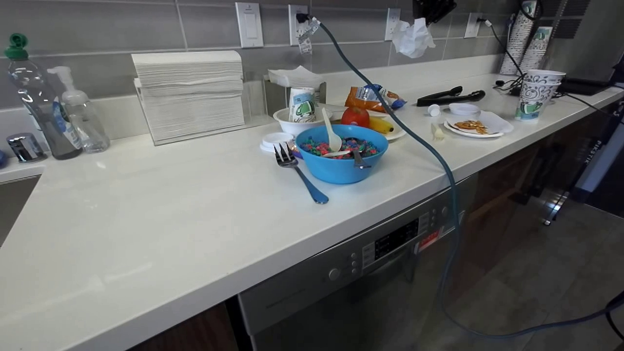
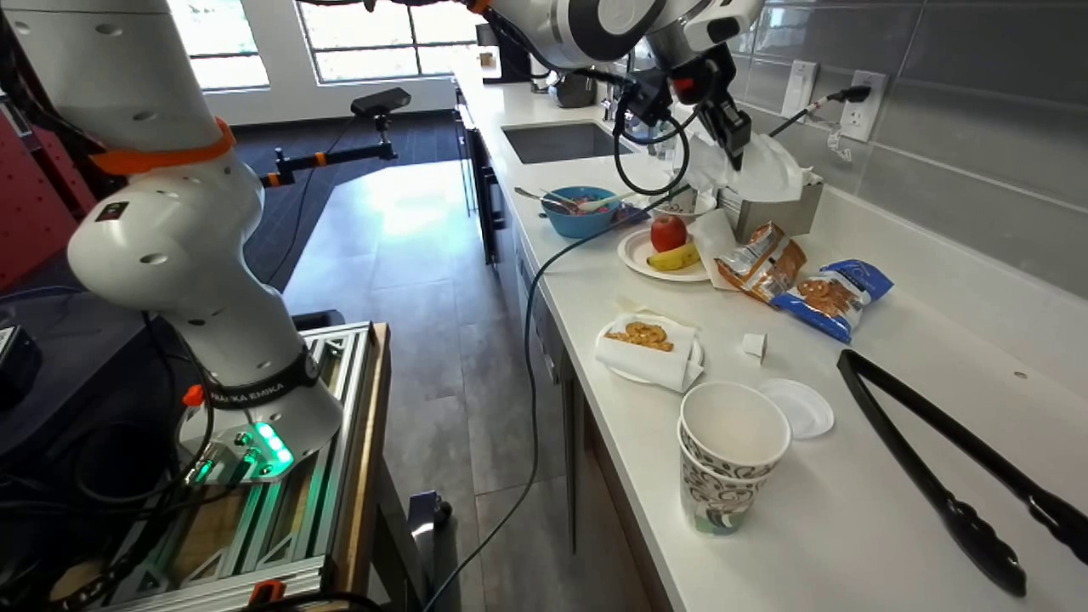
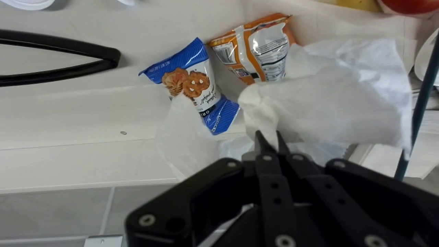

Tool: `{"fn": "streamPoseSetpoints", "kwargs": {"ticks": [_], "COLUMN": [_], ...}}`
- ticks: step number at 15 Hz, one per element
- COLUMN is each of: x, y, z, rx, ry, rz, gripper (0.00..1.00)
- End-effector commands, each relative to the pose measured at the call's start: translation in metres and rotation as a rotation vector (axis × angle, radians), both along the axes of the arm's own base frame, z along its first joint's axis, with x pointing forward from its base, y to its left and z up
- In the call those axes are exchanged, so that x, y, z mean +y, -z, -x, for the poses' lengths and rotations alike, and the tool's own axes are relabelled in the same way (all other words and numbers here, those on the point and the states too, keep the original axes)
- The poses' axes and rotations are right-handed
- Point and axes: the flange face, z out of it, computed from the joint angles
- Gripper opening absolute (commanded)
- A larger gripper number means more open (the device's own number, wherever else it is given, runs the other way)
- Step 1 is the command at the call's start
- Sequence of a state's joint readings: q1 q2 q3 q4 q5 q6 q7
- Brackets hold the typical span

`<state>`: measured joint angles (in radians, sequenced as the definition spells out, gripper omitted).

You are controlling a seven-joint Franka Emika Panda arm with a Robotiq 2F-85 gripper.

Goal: Use the paper towel to clean the right packet

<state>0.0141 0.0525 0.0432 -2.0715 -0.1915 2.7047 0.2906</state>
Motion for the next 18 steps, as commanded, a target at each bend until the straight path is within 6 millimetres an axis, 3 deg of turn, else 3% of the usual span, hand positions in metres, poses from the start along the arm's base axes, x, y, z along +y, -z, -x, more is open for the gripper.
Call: {"fn": "streamPoseSetpoints", "kwargs": {"ticks": [1, 2, 4, 11, 15, 18], "x": [0.000, 0.000, -0.006, -0.012, -0.003, 0.009], "y": [-0.001, -0.001, 0.008, 0.046, 0.083, 0.104], "z": [0.000, -0.001, -0.022, -0.125, -0.172, -0.197], "rx": [-0.001, -0.002, -0.023, -0.148, -0.165, -0.226], "ry": [-0.002, -0.002, 0.004, 0.003, 0.045, 0.030], "rz": [-0.001, -0.001, 0.010, 0.117, 0.122, 0.134], "gripper": [0.02, 0.01, 0.01, 0.01, 0.01, 0.01]}}
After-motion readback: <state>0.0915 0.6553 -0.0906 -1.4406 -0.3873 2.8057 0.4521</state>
